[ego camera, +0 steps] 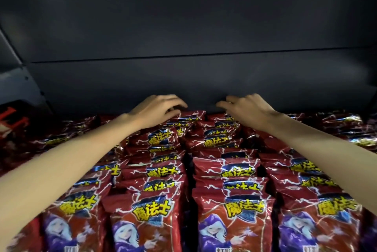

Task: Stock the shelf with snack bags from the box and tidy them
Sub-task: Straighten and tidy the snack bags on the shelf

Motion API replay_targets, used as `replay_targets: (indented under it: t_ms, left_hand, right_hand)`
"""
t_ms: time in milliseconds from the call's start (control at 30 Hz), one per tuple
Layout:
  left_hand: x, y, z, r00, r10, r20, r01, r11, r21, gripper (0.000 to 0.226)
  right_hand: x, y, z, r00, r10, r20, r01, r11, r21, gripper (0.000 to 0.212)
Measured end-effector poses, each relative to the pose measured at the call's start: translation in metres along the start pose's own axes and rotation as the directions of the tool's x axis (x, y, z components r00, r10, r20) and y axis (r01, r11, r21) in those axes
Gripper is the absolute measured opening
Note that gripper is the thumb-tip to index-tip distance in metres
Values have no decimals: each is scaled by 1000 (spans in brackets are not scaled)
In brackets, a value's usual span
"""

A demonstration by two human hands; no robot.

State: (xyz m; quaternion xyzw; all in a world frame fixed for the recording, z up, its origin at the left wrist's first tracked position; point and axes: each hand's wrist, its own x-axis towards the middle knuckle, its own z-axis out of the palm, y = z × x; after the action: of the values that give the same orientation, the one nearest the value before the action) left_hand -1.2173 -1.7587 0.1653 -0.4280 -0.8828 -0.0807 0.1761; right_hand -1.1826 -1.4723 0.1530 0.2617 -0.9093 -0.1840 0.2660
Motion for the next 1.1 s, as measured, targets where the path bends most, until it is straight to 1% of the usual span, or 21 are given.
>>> replay_targets:
  t_ms: [67, 100, 133, 167, 233, 267, 300, 367, 433, 500, 533, 600, 733, 800, 900, 967, 1033, 1100]
  left_hand:
    - [-25, -20, -15, 996, 42, -82, -27, 984, 179, 23]
    - [-38, -32, -23, 995, 33, -96, -8, 969, 249, 22]
    - [-50, -45, -30, 997, -30, -77, 51, 958, 283, 21]
    - [-61, -56, -37, 990, -136, -34, 140, 945, 295, 22]
    - [-79, -73, -45, 931, -350, 104, 302, 898, 318, 26]
    - [-85, -78, -45, 898, -411, 157, 343, 877, 336, 27]
    - [-90, -82, -43, 879, -439, 188, 356, 865, 354, 28]
    - [-93, -85, -38, 873, -438, 216, 332, 857, 394, 30]
    - [-93, -87, -36, 876, -417, 242, 295, 861, 414, 31]
    - [-92, -88, -34, 900, -362, 242, 233, 870, 435, 30]
    - [-92, -87, -31, 918, -328, 222, 210, 878, 430, 27]
    - [-91, -83, -21, 948, -281, 151, 207, 902, 380, 22]
    - [-81, -74, -5, 965, -261, -13, 258, 940, 224, 16]
    - [-76, -73, -3, 973, -231, -15, 228, 945, 233, 17]
    - [-73, -73, -5, 980, -196, 20, 185, 952, 243, 24]
    - [-77, -74, -13, 981, -195, 25, 187, 963, 192, 31]
    - [-89, -81, -25, 982, -187, -36, 190, 968, 163, 29]
    - [-110, -96, -38, 975, -206, -80, 219, 950, 222, 23]
  right_hand:
    - [12, -8, -5, 993, -33, -110, 36, 999, 20, 39]
    - [22, -14, -7, 987, -60, -149, 69, 996, 53, 38]
    - [33, -21, -10, 980, -93, -174, 111, 989, 94, 37]
    - [44, -31, -14, 977, -127, -174, 152, 978, 141, 36]
    - [66, -51, -19, 976, -178, -124, 201, 956, 212, 34]
    - [75, -61, -19, 977, -197, -84, 212, 949, 235, 36]
    - [82, -69, -17, 974, -219, -48, 224, 942, 248, 39]
    - [91, -81, -11, 966, -258, 13, 247, 939, 240, 48]
    - [94, -85, -6, 960, -280, 31, 268, 941, 208, 53]
    - [94, -84, -4, 959, -280, 37, 268, 943, 196, 55]
    - [94, -83, -4, 959, -280, 40, 268, 945, 190, 57]
    - [94, -83, -4, 961, -274, 43, 262, 947, 186, 59]
    - [92, -84, -3, 965, -258, 36, 246, 949, 196, 61]
    - [92, -83, -2, 967, -254, 31, 244, 951, 192, 61]
    - [93, -84, -6, 967, -251, 39, 238, 950, 200, 53]
    - [93, -85, -10, 973, -228, 38, 214, 951, 223, 43]
    - [96, -87, -15, 978, -205, -45, 210, 948, 237, 34]
    - [107, -93, -17, 970, -197, -143, 231, 932, 279, 28]
